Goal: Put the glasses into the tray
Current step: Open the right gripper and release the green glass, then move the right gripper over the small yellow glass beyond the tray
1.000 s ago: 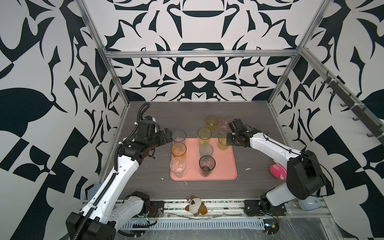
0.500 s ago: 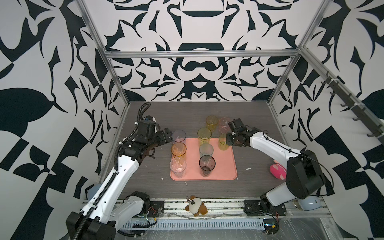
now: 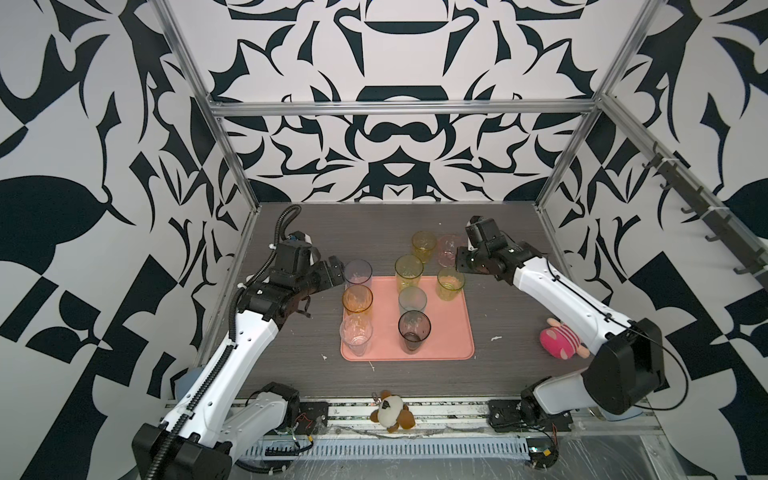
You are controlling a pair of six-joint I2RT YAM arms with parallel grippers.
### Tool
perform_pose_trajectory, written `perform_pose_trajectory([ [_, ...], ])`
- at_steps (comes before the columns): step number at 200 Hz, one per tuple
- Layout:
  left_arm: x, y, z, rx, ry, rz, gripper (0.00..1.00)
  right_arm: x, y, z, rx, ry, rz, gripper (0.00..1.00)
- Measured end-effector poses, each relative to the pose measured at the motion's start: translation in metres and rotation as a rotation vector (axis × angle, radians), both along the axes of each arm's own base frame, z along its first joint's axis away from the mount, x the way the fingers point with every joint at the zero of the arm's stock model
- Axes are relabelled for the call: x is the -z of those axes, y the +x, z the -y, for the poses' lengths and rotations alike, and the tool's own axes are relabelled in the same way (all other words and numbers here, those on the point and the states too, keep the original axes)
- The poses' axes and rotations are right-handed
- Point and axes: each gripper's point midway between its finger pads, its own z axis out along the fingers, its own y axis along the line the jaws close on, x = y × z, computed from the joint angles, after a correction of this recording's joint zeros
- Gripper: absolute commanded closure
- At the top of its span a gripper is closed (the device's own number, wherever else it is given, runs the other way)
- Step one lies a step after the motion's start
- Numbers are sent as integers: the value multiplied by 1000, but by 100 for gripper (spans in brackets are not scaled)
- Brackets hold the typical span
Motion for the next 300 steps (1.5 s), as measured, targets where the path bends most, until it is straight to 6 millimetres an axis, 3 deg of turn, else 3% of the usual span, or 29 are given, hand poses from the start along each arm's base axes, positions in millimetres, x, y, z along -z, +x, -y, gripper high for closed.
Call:
perform_pose_trajectory([
  [52, 1, 0, -1, -5, 5, -1, 0, -43, 31, -14, -53, -11, 91, 55],
  [117, 0, 1, -4, -15, 14, 2, 0, -47, 71, -31, -101, -52, 129, 54],
  [158, 1, 0, -5, -18, 20, -2, 1, -31, 97, -45, -137, -83, 111, 54],
  [218, 1, 0, -7, -24, 31, -4, 1, 9, 128, -58, -169, -102, 47, 54],
  [300, 1, 1, -7, -25, 36, -3, 1, 47, 146, -64, -206, -122, -20, 54],
])
